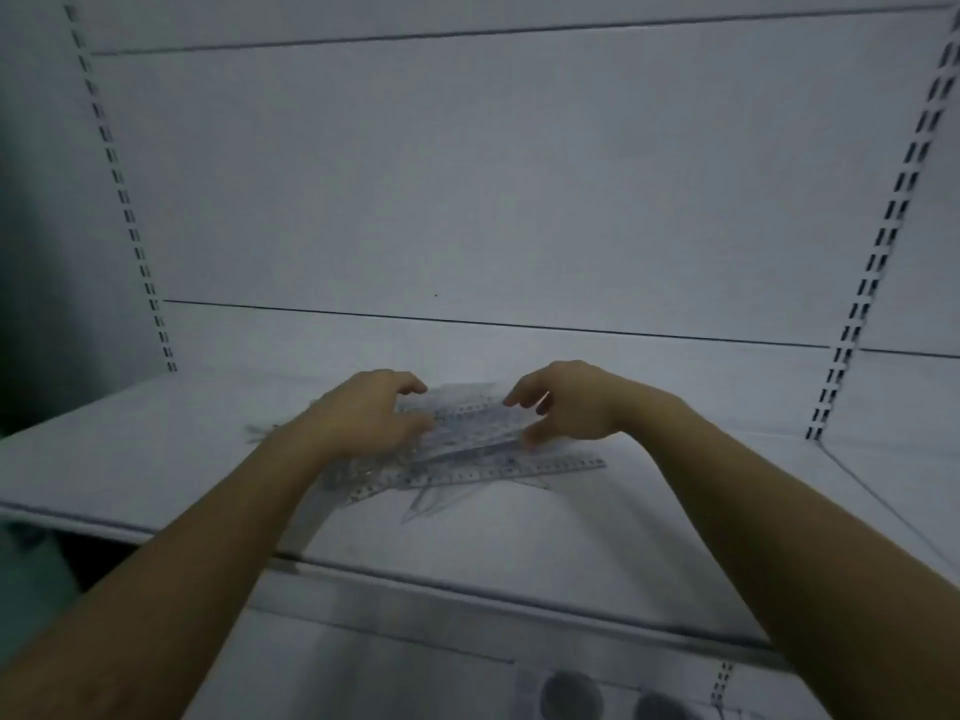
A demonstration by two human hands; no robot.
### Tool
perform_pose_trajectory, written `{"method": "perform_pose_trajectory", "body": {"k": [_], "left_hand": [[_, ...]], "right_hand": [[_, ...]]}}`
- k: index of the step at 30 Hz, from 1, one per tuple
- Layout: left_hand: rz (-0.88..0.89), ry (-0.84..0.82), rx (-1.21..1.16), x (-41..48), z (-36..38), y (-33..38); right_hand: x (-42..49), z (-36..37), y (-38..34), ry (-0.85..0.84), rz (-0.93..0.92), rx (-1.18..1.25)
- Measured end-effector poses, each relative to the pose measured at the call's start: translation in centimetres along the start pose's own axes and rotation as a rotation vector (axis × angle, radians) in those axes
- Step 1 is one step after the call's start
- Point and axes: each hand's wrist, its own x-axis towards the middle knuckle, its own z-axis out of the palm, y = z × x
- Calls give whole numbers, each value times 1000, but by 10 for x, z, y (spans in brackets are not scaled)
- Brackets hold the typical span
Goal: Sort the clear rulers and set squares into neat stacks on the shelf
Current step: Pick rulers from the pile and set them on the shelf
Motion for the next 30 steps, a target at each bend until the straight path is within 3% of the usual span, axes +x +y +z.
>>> {"method": "perform_pose_trajectory", "body": {"k": [9, 22, 30], "left_hand": [[72, -253, 139, 70, -1, -14], [205, 5, 61, 71, 16, -35], [201, 249, -72, 63, 12, -39]], "right_hand": [[41, 17, -6, -56, 34, 3], [27, 38, -7, 169, -62, 3], [22, 31, -10, 464, -128, -47]]}}
